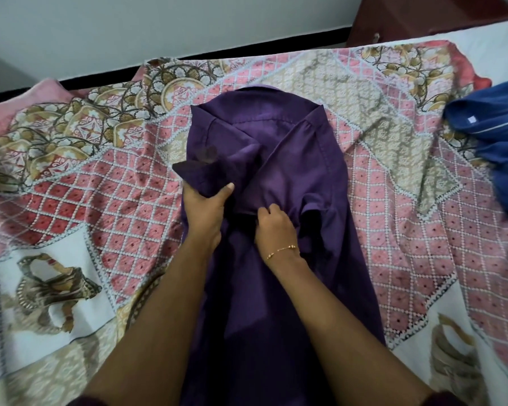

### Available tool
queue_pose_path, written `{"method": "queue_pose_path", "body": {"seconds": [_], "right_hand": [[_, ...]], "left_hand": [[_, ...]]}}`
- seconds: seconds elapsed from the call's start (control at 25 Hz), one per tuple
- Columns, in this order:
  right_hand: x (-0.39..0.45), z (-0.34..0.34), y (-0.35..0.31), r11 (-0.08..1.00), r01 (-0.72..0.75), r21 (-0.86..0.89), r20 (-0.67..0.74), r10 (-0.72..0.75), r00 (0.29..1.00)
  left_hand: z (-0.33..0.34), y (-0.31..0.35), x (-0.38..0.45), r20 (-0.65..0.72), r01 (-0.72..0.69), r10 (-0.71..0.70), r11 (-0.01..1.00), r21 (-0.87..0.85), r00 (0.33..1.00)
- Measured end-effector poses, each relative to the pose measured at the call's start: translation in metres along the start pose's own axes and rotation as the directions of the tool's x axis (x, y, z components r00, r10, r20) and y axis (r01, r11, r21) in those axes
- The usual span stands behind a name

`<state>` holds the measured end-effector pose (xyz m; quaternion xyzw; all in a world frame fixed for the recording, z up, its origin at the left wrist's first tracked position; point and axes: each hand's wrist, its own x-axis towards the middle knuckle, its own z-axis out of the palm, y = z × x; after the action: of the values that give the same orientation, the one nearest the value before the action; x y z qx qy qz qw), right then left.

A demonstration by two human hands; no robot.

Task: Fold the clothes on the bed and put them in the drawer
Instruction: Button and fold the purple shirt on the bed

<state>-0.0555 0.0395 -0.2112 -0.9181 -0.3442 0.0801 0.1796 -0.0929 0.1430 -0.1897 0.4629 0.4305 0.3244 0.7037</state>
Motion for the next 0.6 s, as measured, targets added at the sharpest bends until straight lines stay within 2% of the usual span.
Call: {"method": "queue_pose_path", "body": {"seconds": [0.08,0.12,0.2,0.24,0.32,0.36,0.4,0.48,0.52,0.6], "right_hand": [[0.011,-0.005,-0.024,0.981,-0.083,0.174,0.075,0.071,0.995],[0.017,-0.004,-0.032,0.93,-0.159,0.332,0.093,0.136,0.986],[0.024,-0.005,-0.044,0.722,-0.3,0.623,0.23,0.198,0.953],[0.024,-0.004,-0.046,0.699,-0.317,0.642,0.241,0.208,0.948],[0.022,0.003,-0.037,0.868,-0.184,0.46,0.078,0.167,0.983],[0.019,0.007,-0.03,0.925,-0.113,0.364,0.062,0.097,0.993],[0.016,0.006,-0.026,0.951,-0.073,0.301,0.158,0.026,0.987],[0.011,0.006,-0.021,0.975,0.005,0.222,0.358,-0.086,0.93],[0.012,0.007,-0.021,0.98,0.017,0.199,0.393,-0.095,0.914],[0.02,0.012,-0.018,0.987,0.076,0.139,0.321,-0.117,0.94]], "left_hand": [[0.005,0.01,0.001,-0.056,-0.027,0.03,0.998,0.05,0.998],[0.006,0.016,0.002,-0.096,-0.013,0.015,1.0,0.026,0.995],[0.007,0.026,0.002,-0.13,0.052,-0.057,0.998,-0.045,0.99],[0.008,0.028,0.003,-0.11,0.074,-0.08,0.996,-0.056,0.991],[0.011,0.032,0.002,-0.054,0.094,-0.096,0.994,-0.048,0.994],[0.013,0.035,-0.001,-0.042,0.077,-0.079,0.996,-0.048,0.996],[0.014,0.037,-0.002,-0.058,0.048,-0.051,0.998,-0.051,0.997],[0.018,0.039,-0.007,-0.1,-0.003,0.0,0.999,-0.033,0.995],[0.021,0.043,-0.008,-0.118,-0.049,0.044,0.998,-0.041,0.992],[0.024,0.047,-0.009,-0.122,-0.211,0.216,0.976,0.052,0.969]]}}
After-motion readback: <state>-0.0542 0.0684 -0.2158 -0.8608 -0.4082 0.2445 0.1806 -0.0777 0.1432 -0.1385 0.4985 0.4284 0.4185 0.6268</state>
